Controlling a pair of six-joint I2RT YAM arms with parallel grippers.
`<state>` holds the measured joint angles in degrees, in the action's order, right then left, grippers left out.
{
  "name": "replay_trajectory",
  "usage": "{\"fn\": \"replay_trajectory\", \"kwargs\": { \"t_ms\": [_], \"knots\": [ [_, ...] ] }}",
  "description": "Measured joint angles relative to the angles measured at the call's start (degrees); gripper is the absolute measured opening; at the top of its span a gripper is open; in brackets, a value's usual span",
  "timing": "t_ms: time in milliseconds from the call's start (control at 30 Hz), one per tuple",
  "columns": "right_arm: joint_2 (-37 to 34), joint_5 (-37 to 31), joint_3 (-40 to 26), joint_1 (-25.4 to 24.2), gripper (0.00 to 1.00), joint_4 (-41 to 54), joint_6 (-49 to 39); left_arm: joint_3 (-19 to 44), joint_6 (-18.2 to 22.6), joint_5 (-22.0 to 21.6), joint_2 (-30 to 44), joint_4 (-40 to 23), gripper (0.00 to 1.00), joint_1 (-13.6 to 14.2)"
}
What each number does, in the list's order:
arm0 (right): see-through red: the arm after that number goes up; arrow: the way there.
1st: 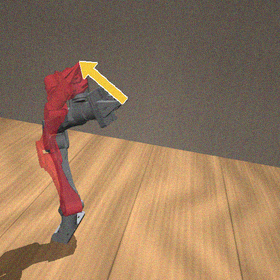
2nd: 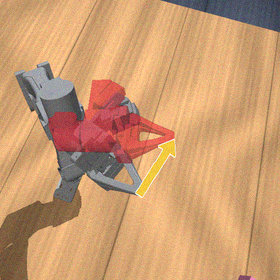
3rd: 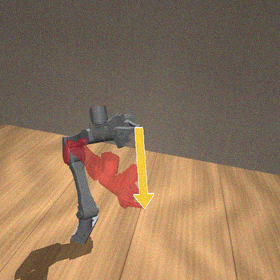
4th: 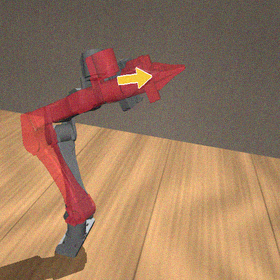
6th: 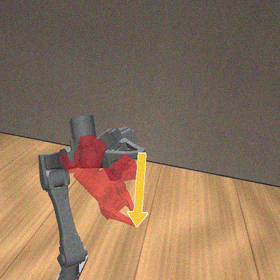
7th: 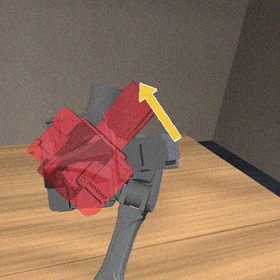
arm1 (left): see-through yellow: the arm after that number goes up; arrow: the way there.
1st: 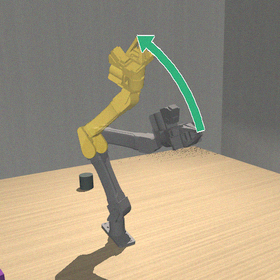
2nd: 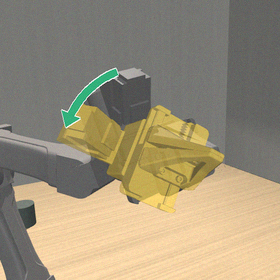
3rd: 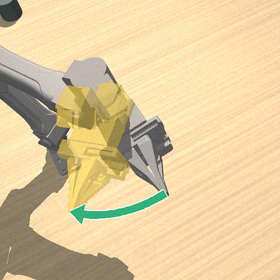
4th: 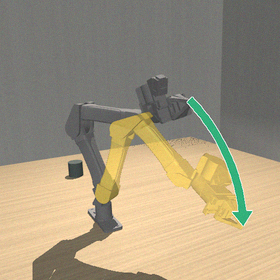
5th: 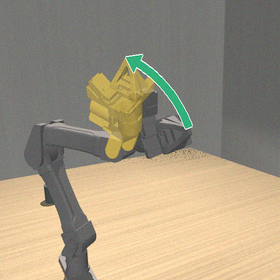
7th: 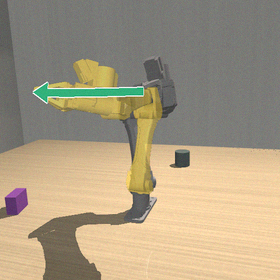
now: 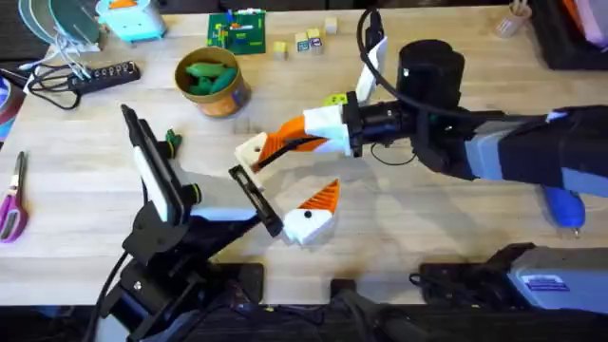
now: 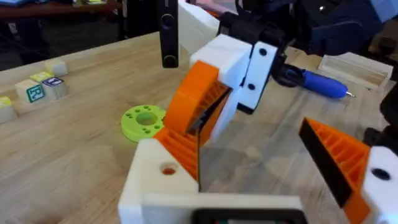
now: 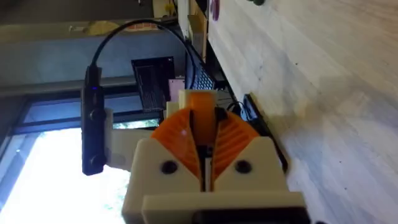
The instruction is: Pick up the gripper from the table and insert it into the empty holder that is missing its gripper. Then pick up a screw, insert it into the mounting hole, and use the screwdriver to tighten it. Finally, clean up the table by picking up the vegetable and placing it into the bucket.
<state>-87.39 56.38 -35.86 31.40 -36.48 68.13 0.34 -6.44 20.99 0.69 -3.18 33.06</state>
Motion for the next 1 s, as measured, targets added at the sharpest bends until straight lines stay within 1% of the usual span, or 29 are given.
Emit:
{"fn": "replay_trajectory", "kwargs": {
  "t_ms": [133,200,267,300,400,533,633,700,800,833,867,900,1000],
  "knots": [
    [0.00,0.00,-0.07,-0.02,0.105,-0.06,0.05,0.00,0.00,0.04,0.00,0.00,0.992,0.00],
    [0.00,0.03,-0.09,-0.05,0.167,0.01,0.07,0.00,0.08,0.14,0.00,0.00,0.992,0.00],
    [0.00,0.04,-0.09,-0.24,0.252,0.28,0.05,0.00,0.42,0.34,0.00,0.05,0.992,0.02],
    [-0.01,0.00,-0.09,-0.32,0.281,0.31,0.05,0.00,0.55,1.01,0.00,0.09,0.993,0.05],
    [-0.11,0.05,-0.09,-0.55,0.348,0.20,0.07,0.00,0.90,2.20,0.00,0.14,0.993,0.26],
    [-0.11,0.20,-0.10,-0.59,0.409,-0.85,0.06,0.00,1.11,2.74,0.00,0.15,0.993,0.24],
    [-0.10,0.25,-0.09,-0.71,0.515,-0.84,0.09,0.00,1.29,3.09,0.00,0.15,0.992,0.24],
    [-0.11,0.26,-0.09,-0.96,0.621,-0.82,0.12,0.00,1.31,3.23,0.00,0.17,0.993,0.24],
    [-0.09,0.26,-0.09,-2.00,0.746,-0.82,0.05,0.00,1.31,3.26,0.00,0.17,0.993,0.24],
    [-0.09,0.26,-0.09,-2.64,0.795,-0.83,-0.02,0.00,1.32,3.26,0.00,0.16,0.993,0.24],
    [-0.11,0.24,-0.09,-3.42,0.875,-0.81,-0.56,0.00,1.33,3.26,0.00,0.16,0.992,0.24],
    [-0.11,0.22,-0.09,-4.39,0.925,-0.82,-1.33,0.00,1.33,3.26,0.00,0.17,0.992,0.24],
    [-0.11,-0.02,-0.11,-8.54,0.945,-0.75,-4.09,0.00,1.46,3.26,0.00,0.17,0.994,0.24]
  ]
}}
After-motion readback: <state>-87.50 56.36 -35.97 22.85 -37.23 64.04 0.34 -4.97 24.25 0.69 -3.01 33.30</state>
